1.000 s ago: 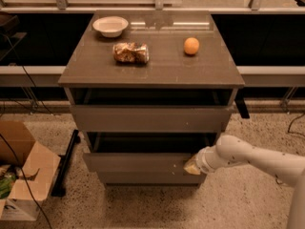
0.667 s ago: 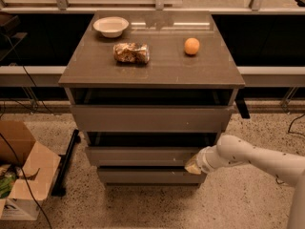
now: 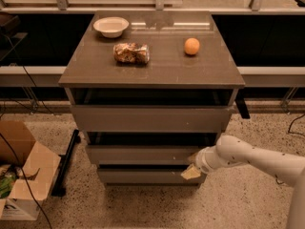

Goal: Close middle drawer

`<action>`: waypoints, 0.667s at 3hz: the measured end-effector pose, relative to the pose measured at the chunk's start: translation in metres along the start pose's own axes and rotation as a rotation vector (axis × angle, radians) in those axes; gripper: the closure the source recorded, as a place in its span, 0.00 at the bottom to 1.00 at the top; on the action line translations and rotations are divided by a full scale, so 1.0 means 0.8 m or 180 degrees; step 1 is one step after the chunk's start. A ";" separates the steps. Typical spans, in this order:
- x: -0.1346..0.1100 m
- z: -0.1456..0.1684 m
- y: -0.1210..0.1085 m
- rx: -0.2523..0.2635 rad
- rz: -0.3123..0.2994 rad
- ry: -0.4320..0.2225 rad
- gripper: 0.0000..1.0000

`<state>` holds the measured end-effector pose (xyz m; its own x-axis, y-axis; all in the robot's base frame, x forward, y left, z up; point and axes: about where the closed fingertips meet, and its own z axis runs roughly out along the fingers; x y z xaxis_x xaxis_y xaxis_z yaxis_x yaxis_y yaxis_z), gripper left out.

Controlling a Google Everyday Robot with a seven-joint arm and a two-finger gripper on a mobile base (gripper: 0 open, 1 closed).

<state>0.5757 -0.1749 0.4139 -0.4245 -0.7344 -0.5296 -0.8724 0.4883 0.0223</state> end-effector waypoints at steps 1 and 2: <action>-0.023 0.000 -0.009 0.0019 -0.0099 -0.0052 0.00; -0.023 0.000 -0.009 0.0019 -0.0099 -0.0052 0.00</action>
Offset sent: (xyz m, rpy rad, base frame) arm 0.0358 0.0193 0.0238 0.0124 -0.0614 0.0443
